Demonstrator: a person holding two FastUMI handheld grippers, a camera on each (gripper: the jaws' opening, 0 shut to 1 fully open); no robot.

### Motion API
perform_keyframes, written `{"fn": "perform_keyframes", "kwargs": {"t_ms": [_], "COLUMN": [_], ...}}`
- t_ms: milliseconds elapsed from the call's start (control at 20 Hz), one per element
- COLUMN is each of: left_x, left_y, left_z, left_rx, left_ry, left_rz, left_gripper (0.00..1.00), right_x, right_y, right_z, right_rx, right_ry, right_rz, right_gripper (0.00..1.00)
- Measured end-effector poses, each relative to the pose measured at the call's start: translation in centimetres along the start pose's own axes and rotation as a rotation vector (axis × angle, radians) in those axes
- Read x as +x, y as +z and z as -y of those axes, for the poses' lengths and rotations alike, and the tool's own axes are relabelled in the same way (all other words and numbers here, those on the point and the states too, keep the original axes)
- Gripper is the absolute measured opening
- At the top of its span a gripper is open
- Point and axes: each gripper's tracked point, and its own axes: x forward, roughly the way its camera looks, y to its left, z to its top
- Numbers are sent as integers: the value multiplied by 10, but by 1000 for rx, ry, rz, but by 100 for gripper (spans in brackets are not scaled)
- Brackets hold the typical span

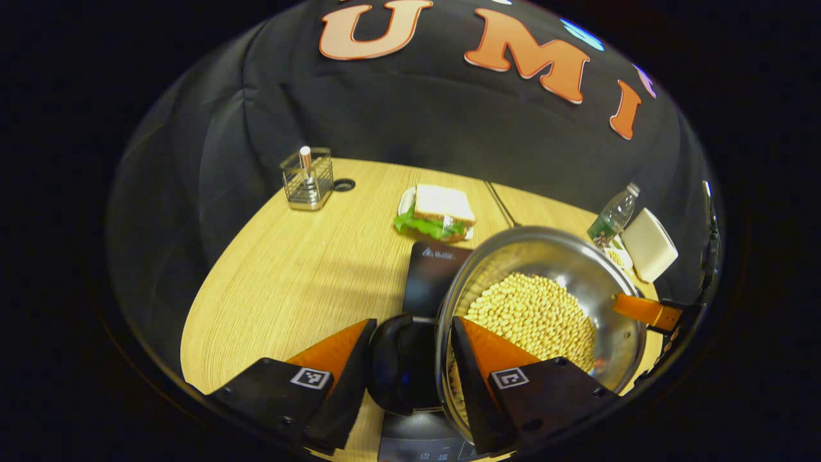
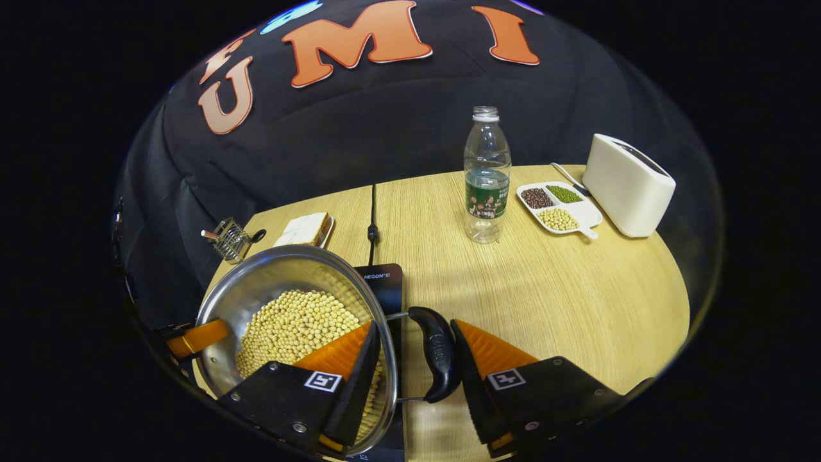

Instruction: First push the handle of the pot to place it horizontally, then grasp the pot with both hands and set it on the induction cooktop.

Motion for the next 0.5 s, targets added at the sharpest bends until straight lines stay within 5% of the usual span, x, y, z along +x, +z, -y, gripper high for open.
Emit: {"fn": "perform_keyframes", "kwargs": {"t_ms": [150,250,400,500], "left_x": [-24,-47,-80,-112], "left_y": [28,44,80,103], "left_z": [7,19,30,38], "left_rx": [39,33,86,110], "left_ry": [9,-5,14,13], "left_rz": [99,145,250,326], "left_gripper": [89,92,100,95], "right_x": [-21,-41,-84,-118], "right_y": [21,37,69,93], "right_z": [2,9,27,42], "right_rx": [-13,-23,-36,-57], "right_ry": [5,-4,-27,-38], "right_rz": [74,124,224,306], "right_gripper": [77,93,95,94]}}
